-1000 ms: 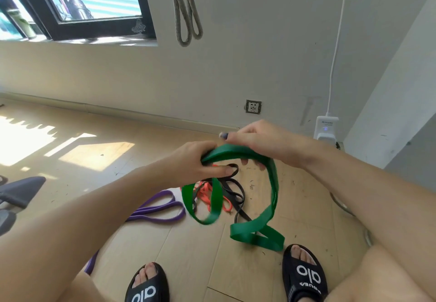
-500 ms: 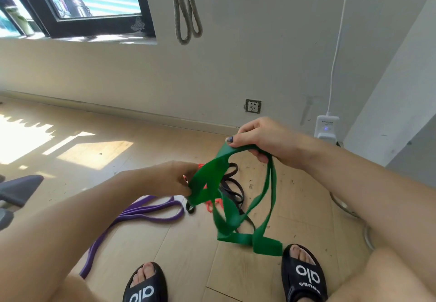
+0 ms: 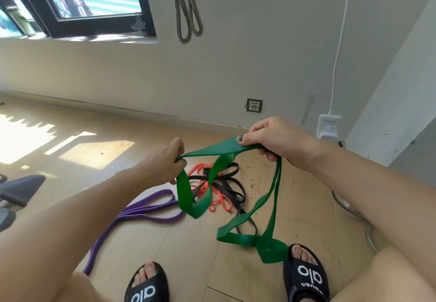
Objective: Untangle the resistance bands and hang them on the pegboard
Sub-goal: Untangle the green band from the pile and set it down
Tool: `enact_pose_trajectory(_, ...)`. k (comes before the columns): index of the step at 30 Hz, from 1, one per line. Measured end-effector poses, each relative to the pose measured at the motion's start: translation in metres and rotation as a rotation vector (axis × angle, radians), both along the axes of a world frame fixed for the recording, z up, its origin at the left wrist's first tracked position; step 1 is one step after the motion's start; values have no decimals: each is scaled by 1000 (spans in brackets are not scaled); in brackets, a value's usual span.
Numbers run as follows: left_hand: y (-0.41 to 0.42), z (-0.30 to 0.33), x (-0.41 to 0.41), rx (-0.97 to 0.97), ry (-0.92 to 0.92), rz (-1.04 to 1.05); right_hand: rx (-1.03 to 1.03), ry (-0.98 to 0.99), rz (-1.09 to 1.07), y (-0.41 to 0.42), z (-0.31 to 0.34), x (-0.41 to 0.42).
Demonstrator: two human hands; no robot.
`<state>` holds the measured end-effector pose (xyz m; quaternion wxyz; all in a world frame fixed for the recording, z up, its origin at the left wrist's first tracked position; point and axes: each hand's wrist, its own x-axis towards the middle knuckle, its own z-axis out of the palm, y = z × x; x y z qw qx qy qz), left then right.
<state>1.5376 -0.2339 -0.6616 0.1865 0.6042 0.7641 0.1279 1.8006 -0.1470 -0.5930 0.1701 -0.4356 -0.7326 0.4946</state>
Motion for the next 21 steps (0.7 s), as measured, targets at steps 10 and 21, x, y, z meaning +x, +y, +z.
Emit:
enact_pose_trajectory(10, -5, 0, -12, -135, 10, -149, 58, -72, -106, 4, -3, 3)
enact_pose_trajectory(21, -10, -1, -21, -39, 191, -242, 59, -57, -150, 5, -2, 2)
